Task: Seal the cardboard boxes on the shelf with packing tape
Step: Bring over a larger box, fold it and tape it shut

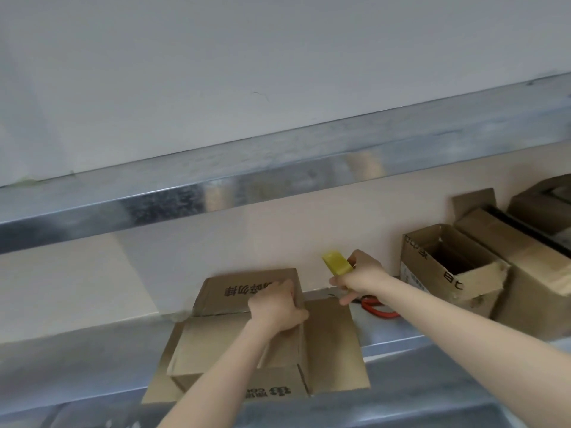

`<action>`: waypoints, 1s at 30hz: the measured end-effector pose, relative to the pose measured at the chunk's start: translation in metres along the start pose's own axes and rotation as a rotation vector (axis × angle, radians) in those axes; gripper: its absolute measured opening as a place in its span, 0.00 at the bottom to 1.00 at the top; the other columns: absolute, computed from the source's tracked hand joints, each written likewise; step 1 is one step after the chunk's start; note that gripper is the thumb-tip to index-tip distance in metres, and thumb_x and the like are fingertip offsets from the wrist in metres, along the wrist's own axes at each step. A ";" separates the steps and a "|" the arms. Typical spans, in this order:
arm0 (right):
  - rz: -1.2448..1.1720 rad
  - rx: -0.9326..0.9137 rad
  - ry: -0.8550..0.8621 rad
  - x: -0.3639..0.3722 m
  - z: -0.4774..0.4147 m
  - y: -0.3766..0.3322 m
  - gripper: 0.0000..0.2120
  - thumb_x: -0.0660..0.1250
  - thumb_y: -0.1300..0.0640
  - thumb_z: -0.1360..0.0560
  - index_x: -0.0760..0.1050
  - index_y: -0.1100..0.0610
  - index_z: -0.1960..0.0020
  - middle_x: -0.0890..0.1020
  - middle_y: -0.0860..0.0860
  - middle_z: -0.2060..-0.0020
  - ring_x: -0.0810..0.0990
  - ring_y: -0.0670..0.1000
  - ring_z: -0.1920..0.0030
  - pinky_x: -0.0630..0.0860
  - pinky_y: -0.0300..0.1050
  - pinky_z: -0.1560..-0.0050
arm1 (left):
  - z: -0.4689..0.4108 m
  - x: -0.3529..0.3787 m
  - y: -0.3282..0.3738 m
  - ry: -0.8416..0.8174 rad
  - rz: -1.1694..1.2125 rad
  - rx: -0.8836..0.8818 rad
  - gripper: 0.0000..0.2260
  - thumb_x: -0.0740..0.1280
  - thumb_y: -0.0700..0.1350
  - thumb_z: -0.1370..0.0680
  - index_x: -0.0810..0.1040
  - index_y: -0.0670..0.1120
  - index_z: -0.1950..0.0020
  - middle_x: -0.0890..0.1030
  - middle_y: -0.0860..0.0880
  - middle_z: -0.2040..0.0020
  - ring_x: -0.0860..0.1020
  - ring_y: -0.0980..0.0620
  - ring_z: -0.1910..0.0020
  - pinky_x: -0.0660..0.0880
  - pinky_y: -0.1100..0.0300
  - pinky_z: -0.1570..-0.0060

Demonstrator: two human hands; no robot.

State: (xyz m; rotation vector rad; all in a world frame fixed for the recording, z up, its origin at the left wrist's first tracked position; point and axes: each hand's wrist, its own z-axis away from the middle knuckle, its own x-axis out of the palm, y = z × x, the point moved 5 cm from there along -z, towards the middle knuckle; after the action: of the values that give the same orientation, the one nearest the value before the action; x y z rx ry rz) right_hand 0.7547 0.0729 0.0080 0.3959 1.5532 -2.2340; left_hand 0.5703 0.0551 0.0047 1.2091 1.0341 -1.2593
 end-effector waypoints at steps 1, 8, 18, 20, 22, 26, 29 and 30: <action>-0.024 -0.015 -0.005 -0.002 0.003 -0.004 0.18 0.75 0.56 0.29 0.70 0.59 0.46 0.82 0.57 0.53 0.85 0.55 0.67 0.81 0.44 0.61 | -0.002 -0.001 0.000 -0.024 0.005 -0.019 0.16 0.67 0.58 0.30 0.68 0.51 0.51 0.77 0.51 0.46 0.76 0.49 0.48 0.68 0.59 0.58; -0.101 -0.154 -0.029 -0.029 0.016 -0.033 0.13 0.69 0.66 0.31 0.71 0.55 0.51 0.82 0.55 0.54 0.85 0.57 0.68 0.80 0.45 0.61 | -0.029 -0.034 -0.016 0.062 0.929 -0.230 0.21 0.55 0.59 0.19 0.76 0.43 0.54 0.81 0.46 0.56 0.79 0.45 0.53 0.71 0.57 0.54; -0.177 -0.293 0.001 -0.053 0.035 -0.068 0.05 0.65 0.70 0.30 0.75 0.63 0.56 0.78 0.58 0.64 0.80 0.58 0.69 0.78 0.44 0.70 | -0.060 -0.017 0.036 -0.770 1.724 -0.229 0.30 0.61 0.65 0.24 0.75 0.41 0.37 0.79 0.36 0.41 0.79 0.38 0.44 0.75 0.46 0.44; -0.269 -0.301 0.045 -0.055 0.039 -0.075 0.15 0.66 0.67 0.35 0.74 0.71 0.50 0.77 0.59 0.65 0.79 0.56 0.66 0.78 0.45 0.71 | -0.064 -0.018 0.042 -0.875 1.730 -0.200 0.28 0.63 0.61 0.23 0.75 0.39 0.36 0.78 0.34 0.40 0.78 0.36 0.43 0.75 0.45 0.43; -0.293 -0.300 0.096 -0.058 0.043 -0.080 0.24 0.65 0.64 0.39 0.73 0.73 0.45 0.77 0.59 0.65 0.79 0.58 0.64 0.78 0.46 0.70 | -0.070 -0.025 0.046 -0.889 1.832 -0.200 0.24 0.66 0.54 0.23 0.75 0.35 0.38 0.77 0.32 0.42 0.79 0.36 0.48 0.79 0.48 0.48; -0.325 -0.301 0.202 -0.060 0.055 -0.086 0.25 0.65 0.63 0.39 0.72 0.73 0.44 0.78 0.58 0.65 0.80 0.57 0.67 0.79 0.45 0.71 | -0.093 -0.033 0.040 -0.847 1.882 -0.149 0.15 0.69 0.34 0.26 0.75 0.31 0.40 0.77 0.36 0.49 0.79 0.46 0.57 0.82 0.60 0.62; -0.341 -0.278 0.274 -0.056 0.069 -0.082 0.22 0.66 0.64 0.37 0.73 0.70 0.44 0.78 0.60 0.61 0.80 0.55 0.70 0.77 0.42 0.71 | -0.101 -0.034 0.034 -0.932 1.845 -0.141 0.14 0.70 0.32 0.30 0.77 0.31 0.46 0.77 0.36 0.49 0.79 0.47 0.52 0.81 0.61 0.59; -0.340 -0.271 0.300 -0.055 0.074 -0.081 0.18 0.67 0.66 0.35 0.74 0.69 0.46 0.78 0.60 0.60 0.80 0.55 0.72 0.77 0.41 0.71 | -0.102 -0.035 0.033 -0.961 1.835 -0.133 0.12 0.69 0.32 0.29 0.77 0.31 0.46 0.78 0.35 0.48 0.79 0.47 0.50 0.81 0.61 0.58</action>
State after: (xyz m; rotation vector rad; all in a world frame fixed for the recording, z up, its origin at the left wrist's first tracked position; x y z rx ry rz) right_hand 0.7650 0.0366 0.1249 0.4275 2.1937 -2.2335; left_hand 0.6082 0.1579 0.0307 0.7261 -0.7255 -0.0914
